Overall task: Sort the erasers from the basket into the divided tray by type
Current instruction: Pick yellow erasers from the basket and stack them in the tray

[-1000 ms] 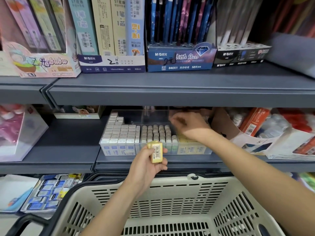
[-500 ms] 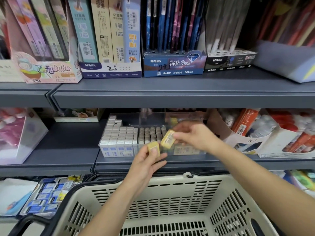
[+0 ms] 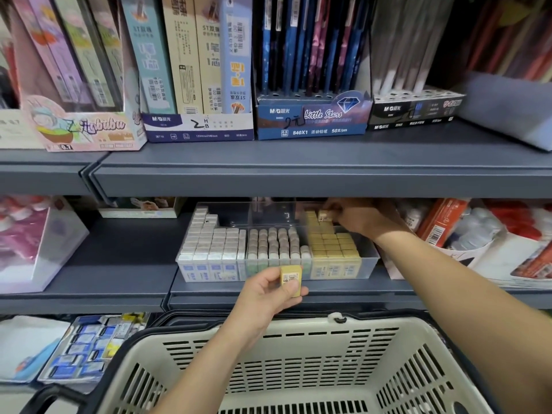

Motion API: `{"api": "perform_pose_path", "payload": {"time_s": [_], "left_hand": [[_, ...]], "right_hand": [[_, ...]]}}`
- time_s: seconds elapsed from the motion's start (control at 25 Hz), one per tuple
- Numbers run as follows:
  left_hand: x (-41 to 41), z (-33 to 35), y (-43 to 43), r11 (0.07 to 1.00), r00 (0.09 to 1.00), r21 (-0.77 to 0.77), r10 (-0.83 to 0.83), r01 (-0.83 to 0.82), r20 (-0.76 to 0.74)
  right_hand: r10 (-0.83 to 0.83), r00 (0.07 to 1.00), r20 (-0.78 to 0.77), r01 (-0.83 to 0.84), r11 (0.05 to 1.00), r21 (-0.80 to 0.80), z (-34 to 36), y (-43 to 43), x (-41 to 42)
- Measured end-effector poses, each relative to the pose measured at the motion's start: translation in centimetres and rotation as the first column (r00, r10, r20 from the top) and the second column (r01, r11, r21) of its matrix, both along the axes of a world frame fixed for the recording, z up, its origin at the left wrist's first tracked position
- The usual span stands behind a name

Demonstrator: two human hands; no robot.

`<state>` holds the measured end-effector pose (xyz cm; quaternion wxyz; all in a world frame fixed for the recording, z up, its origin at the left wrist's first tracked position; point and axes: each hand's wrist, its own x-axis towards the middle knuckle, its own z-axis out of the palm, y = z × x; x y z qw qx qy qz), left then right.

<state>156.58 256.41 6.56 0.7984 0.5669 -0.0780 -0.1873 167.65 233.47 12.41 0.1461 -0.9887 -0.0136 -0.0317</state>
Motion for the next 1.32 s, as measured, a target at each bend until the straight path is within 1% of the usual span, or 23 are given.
{"api": "perform_pose_path", "payload": {"time_s": [0.08,0.16,0.24,0.32,0.36,0.4,0.48,0.52,0.6,0.64,0.72,0.8,0.84,0.88,0.92,0.96,1.0,1.08,1.12,1.16,1.2,1.28,1.32], "left_hand": [[0.0,0.0,0.0,1.000,1.000,-0.017,0.002,-0.002,-0.009],[-0.1,0.1,0.0,1.000,1.000,-0.026,0.011,-0.012,-0.018],[-0.1,0.2,0.0,0.999,0.999,-0.026,0.024,-0.024,-0.026],[-0.2,0.4,-0.1,0.999,0.999,-0.020,0.032,-0.033,-0.034],[-0.2,0.4,-0.2,0.999,0.998,-0.014,0.038,-0.038,-0.040],[-0.2,0.5,-0.2,0.999,0.998,-0.004,0.048,-0.048,-0.047],[-0.2,0.6,-0.4,0.997,0.997,0.036,0.073,-0.072,-0.034],[-0.3,0.7,-0.6,0.995,0.997,0.064,0.078,-0.077,-0.008],[-0.4,1.1,-1.0,0.990,0.996,0.119,0.073,-0.079,0.058],[-0.4,1.4,-1.2,0.986,0.993,0.141,0.072,-0.084,0.090],[-0.4,2.2,-1.1,0.969,0.980,0.208,0.096,-0.133,0.177],[-0.3,2.6,-0.1,0.904,0.922,0.314,0.174,-0.288,0.346],[-0.2,2.7,0.8,0.844,0.864,0.362,0.209,-0.396,0.458],[-0.1,2.8,1.8,0.773,0.794,0.395,0.222,-0.497,0.565],[0.0,2.7,2.8,0.702,0.732,0.420,0.212,-0.575,0.648],[0.2,2.5,3.6,0.638,0.692,0.449,0.189,-0.626,0.697],[0.4,2.2,4.3,0.576,0.673,0.485,0.162,-0.658,0.722],[0.7,1.3,4.8,0.453,0.675,0.570,0.102,-0.685,0.730],[0.8,0.9,4.9,0.403,0.681,0.606,0.060,-0.686,0.730],[0.9,0.5,4.8,0.371,0.679,0.625,0.019,-0.687,0.734],[1.0,0.3,4.8,0.356,0.670,0.629,-0.011,-0.691,0.742],[1.2,-0.1,4.7,0.356,0.656,0.620,-0.023,-0.700,0.754],[1.2,-0.1,4.7,0.359,0.654,0.616,-0.020,-0.701,0.756]], "right_hand": [[0.004,0.991,-0.131,-0.007,1.000,-0.020,-0.5,0.4,0.9],[0.009,0.987,-0.163,-0.015,0.999,-0.038,-0.7,0.5,1.1],[0.032,0.990,-0.141,-0.041,0.997,-0.060,-0.4,0.6,0.6],[0.025,0.999,-0.023,-0.026,0.999,-0.044,0.3,1.3,-0.9],[0.014,0.999,0.041,-0.014,1.000,0.010,0.7,2.0,-2.0],[0.018,0.997,0.071,-0.025,0.994,0.108,1.2,2.8,-3.3],[0.143,0.989,0.043,-0.150,0.934,0.324,2.0,4.5,-6.8],[0.234,0.972,0.027,-0.228,0.907,0.354,2.2,5.3,-8.6],[0.342,0.939,0.034,-0.334,0.885,0.325,1.8,6.2,-10.9],[0.339,0.940,0.042,-0.334,0.883,0.331,1.7,6.3,-11.5],[0.291,0.955,0.052,-0.284,0.856,0.431,2.0,5.9,-11.6],[0.185,0.983,0.014,-0.165,0.835,0.524,2.7,4.9,-10.4],[0.101,0.995,-0.013,-0.080,0.857,0.509,3.2,4.2,-9.4],[0.007,1.000,-0.030,0.007,0.903,0.429,3.5,3.4,-8.2],[-0.077,0.997,-0.021,0.080,0.951,0.300,3.8,2.8,-7.1],[-0.135,0.991,0.023,0.129,0.976,0.175,4.0,2.2,-6.3],[-0.161,0.983,0.086,0.152,0.983,0.099,4.1,1.9,-5.6],[-0.144,0.970,0.194,0.136,0.989,0.054,3.9,1.7,-4.6],[-0.124,0.971,0.206,0.120,0.992,0.030,3.5,1.8,-3.9],[-0.118,0.979,0.167,0.116,0.993,0.021,3.0,1.7,-3.2],[-0.140,0.988,0.064,0.137,0.989,0.048,2.4,1.4,-2.4],[-0.181,0.961,-0.210,0.211,0.969,0.129,1.3,0.4,-1.1],[-0.189,0.944,-0.271,0.235,0.961,0.148,0.9,0.1,-0.7]]}}
